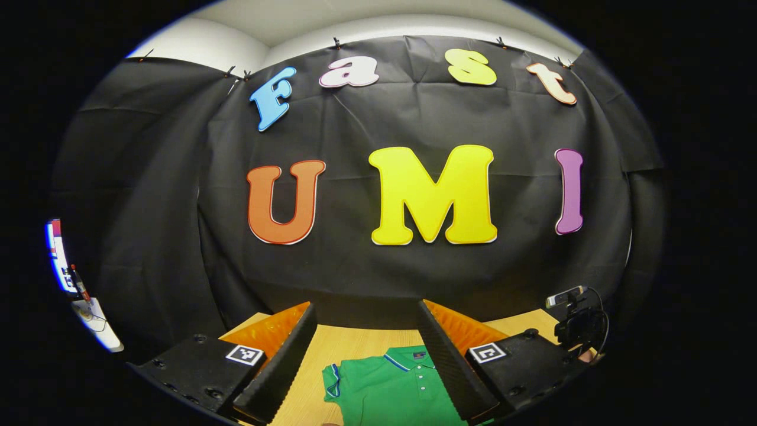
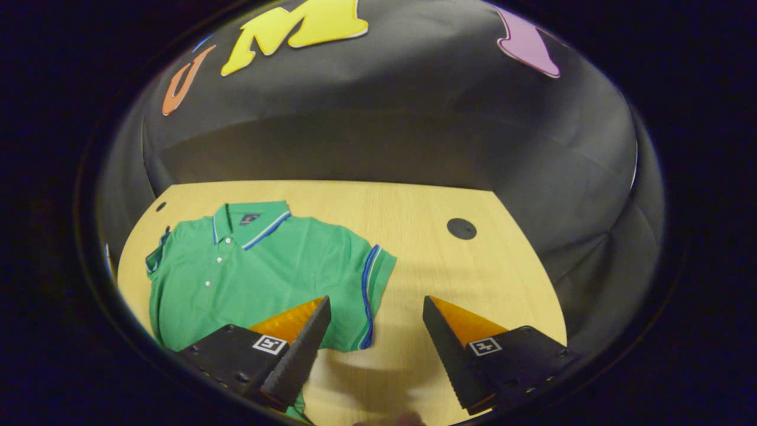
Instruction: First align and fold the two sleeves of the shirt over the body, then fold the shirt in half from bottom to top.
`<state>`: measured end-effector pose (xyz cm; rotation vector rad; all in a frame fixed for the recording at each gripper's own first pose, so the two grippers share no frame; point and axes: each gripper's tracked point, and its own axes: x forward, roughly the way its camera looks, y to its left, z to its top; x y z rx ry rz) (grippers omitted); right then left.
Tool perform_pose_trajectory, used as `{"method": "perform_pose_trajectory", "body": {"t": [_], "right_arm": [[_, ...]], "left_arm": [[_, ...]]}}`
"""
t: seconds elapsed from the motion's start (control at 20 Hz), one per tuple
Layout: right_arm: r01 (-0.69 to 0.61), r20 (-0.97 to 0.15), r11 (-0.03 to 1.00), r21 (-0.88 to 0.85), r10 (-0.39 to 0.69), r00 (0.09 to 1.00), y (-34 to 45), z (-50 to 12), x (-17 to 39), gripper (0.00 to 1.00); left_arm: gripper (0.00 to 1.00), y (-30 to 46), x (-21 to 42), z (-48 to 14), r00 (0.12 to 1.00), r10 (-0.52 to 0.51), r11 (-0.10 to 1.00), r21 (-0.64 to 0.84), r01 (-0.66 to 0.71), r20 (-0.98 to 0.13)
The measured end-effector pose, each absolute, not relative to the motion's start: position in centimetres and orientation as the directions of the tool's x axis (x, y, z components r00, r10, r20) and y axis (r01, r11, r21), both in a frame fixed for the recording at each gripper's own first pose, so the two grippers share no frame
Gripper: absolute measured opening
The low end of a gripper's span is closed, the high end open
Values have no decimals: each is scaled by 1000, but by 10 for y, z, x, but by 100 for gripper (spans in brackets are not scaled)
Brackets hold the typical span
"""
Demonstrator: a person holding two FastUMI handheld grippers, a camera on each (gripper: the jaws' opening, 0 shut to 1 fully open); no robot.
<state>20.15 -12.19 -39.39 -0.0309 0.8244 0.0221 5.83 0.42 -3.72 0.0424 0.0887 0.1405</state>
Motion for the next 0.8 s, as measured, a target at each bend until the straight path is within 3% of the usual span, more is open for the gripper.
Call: {"method": "perform_pose_trajectory", "body": {"t": [0.2,0.3,0.35,0.4,0.55,0.6,0.65,0.8], "right_arm": [[-36,-764,999,-20,8,646,-127,-420,215,91],[-35,-778,999,-11,13,628,-127,-425,215,76],[-38,-777,999,13,34,628,-123,-424,217,63],[-42,-781,999,16,39,623,-122,-427,217,56],[-54,-787,998,32,58,614,-118,-426,217,7],[-56,-786,998,43,68,614,-117,-429,219,8],[-51,-787,998,49,70,613,-116,-428,219,1],[-31,-784,995,91,91,614,-116,-418,215,0]], "left_arm": [[100,5,58,-39,983,153,986,82,-145,-102],[100,7,59,-40,981,160,985,88,-151,-106],[100,8,59,-42,980,163,984,90,-154,-112],[100,7,59,-43,980,163,984,94,-153,-117],[100,2,60,-46,980,156,985,99,-144,-126],[100,0,60,-47,980,152,985,101,-139,-129],[100,-1,60,-47,980,149,985,103,-136,-130],[100,-4,60,-49,981,140,987,103,-127,-131]]}}
